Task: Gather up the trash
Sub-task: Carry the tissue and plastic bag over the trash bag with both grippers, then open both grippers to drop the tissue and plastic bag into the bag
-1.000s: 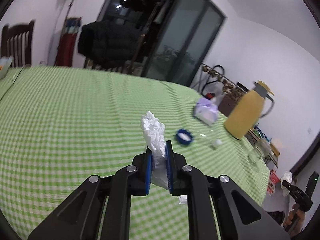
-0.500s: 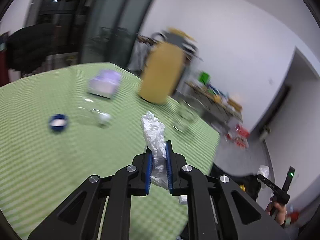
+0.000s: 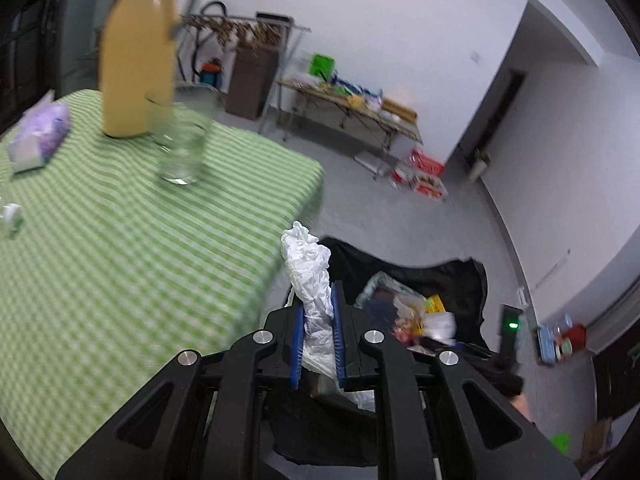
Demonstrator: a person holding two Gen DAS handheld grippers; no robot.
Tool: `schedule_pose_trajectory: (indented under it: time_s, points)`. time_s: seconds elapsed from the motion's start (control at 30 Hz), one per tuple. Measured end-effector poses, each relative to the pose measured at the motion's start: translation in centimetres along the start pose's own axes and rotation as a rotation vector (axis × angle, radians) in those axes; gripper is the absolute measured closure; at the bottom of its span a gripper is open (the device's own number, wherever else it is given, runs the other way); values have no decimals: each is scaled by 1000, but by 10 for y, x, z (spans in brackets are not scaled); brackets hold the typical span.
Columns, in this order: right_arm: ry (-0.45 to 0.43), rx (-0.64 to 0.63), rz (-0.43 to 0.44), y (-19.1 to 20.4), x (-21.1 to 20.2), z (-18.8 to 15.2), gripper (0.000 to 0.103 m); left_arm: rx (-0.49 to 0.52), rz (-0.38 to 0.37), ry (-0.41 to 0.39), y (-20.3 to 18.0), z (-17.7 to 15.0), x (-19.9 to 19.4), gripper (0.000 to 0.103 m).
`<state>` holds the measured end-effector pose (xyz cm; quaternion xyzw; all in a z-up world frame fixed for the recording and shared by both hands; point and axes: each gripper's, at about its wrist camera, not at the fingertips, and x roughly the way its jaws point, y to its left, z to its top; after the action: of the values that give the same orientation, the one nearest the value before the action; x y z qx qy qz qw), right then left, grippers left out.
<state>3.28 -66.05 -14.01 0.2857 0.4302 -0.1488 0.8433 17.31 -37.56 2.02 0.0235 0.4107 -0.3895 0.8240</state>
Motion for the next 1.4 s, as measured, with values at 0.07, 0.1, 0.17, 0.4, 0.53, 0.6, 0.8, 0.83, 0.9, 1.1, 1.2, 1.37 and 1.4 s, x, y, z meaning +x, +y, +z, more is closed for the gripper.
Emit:
schedule_pose_trajectory:
  time_s: [0.07, 0.1, 0.17, 0.4, 0.53, 0.6, 0.8, 0.83, 0.9, 1.1, 1.2, 1.37, 1.4]
  points:
    - [1, 37, -21, -4, 6, 1, 39, 18, 1, 31, -10, -5, 14, 93]
    - [-7, 59, -22, -7, 5, 3, 39, 24, 3, 46, -14, -8, 22, 93]
    - [-41, 92, 5, -13, -5, 5, 34, 32, 4, 66, -19, -11, 30, 93]
    - [-196, 107, -70, -31, -58, 10, 26, 31, -22, 143, -36, -21, 67, 93]
    - [-300, 39, -257, -39, -87, 8, 26, 60, -79, 217, -61, -40, 95, 93]
    - [-332, 12, -314, -45, -94, 3, 24, 79, -104, 256, -76, -51, 109, 93]
    - [-337, 19, -355, -69, -89, -13, 23, 101, -166, 381, -120, -86, 160, 93]
    - [-336, 32, -347, -73, -87, -15, 23, 101, -170, 407, -128, -94, 170, 93]
    - [-343, 31, -353, -73, -87, -17, 23, 97, -172, 433, -136, -105, 182, 93]
    - [-443, 6, -332, -68, -99, -24, 23, 30, -171, 493, -141, -124, 211, 72]
    - [-444, 5, -321, -69, -99, -24, 23, 52, -168, 505, -144, -127, 214, 52]
    - [-445, -10, -335, -64, -96, -24, 23, 63, -150, 476, -138, -124, 208, 51]
    - [-444, -19, -341, -62, -96, -24, 23, 50, -146, 478, -133, -122, 206, 51]
